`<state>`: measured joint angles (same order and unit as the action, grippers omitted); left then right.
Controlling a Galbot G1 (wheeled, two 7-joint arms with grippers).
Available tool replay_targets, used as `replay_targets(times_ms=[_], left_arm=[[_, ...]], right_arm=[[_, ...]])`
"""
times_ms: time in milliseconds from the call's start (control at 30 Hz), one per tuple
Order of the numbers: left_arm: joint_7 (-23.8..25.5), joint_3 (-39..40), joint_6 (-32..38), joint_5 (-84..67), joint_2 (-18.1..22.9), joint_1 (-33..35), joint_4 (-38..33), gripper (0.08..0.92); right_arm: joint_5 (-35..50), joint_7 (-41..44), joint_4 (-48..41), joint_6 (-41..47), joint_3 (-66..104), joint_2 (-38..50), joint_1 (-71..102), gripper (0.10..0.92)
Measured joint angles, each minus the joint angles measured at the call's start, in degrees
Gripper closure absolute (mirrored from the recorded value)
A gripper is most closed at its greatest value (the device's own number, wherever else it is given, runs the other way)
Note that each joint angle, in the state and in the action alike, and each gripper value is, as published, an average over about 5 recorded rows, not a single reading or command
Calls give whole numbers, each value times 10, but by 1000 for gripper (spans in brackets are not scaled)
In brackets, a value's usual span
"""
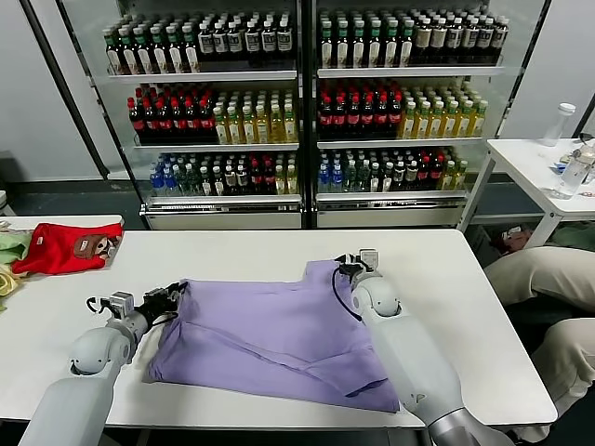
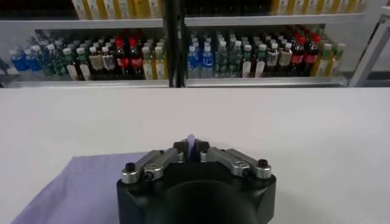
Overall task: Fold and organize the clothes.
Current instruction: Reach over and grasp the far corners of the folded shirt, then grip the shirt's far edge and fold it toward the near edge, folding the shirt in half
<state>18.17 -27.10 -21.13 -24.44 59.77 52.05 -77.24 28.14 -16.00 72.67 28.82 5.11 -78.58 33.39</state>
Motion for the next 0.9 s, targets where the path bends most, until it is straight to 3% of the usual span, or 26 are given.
replay_targets(times_ms=[567, 900], left_arm=[[-39, -38, 49, -88, -39, 125, -145, 915], [-47, -62, 79, -94, -39, 198, -181, 914]], right_arm=[[44, -23, 309, 15, 47, 124, 190, 902], [48, -27, 418, 14, 67, 161, 300, 902]])
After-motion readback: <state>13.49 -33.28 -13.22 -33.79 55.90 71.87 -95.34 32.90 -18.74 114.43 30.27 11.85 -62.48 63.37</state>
